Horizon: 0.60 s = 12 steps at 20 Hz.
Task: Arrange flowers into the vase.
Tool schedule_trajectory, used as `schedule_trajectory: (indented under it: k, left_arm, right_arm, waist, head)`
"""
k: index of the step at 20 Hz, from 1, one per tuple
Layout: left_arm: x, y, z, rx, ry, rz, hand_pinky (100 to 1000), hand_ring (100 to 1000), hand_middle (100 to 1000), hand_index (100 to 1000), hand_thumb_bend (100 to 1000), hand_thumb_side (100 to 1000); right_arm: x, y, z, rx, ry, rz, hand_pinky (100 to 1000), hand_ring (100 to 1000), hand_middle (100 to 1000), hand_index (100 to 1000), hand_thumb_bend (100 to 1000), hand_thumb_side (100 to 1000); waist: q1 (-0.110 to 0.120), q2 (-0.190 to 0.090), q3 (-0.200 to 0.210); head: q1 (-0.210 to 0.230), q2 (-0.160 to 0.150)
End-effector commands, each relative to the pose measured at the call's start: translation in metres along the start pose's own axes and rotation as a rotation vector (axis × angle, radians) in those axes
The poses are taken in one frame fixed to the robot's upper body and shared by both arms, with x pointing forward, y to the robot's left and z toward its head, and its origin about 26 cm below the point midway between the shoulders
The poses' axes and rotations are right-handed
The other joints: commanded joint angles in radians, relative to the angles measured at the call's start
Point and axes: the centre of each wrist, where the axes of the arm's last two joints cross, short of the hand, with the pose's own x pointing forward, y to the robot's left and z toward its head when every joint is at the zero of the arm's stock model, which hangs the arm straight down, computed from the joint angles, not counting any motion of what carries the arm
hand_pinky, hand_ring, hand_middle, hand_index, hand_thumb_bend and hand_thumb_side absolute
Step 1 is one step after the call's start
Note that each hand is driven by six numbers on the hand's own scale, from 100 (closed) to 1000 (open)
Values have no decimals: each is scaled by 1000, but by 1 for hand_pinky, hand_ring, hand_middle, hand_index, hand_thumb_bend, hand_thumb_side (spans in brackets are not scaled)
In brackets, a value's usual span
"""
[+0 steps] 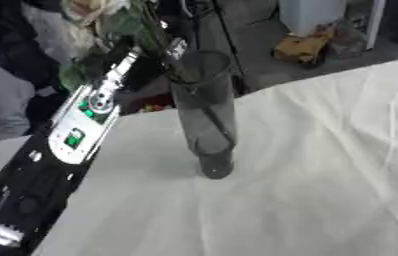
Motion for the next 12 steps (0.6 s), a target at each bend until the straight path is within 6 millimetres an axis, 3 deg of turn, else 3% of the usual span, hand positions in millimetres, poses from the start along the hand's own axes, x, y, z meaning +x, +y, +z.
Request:
schedule_trajectory:
  k: [1, 12]
  left_arm:
    - [1, 19, 1, -7, -9, -56, 550, 828, 899, 953, 292, 1000]
    - [0, 28, 3, -50, 5, -78, 616, 857, 924, 1000, 348, 1000]
  right_arm:
    - [4, -6, -7, -13, -27, 8, 826, 1000, 778, 801, 100, 1000]
    - [3, -6, -5, -12, -16, 13, 825, 1000, 777, 800, 100, 1000]
  waist:
    - [-12, -31, 3]
    - [-12, -42, 11]
  head:
    - [-2, -7]
    - [-3, -4]
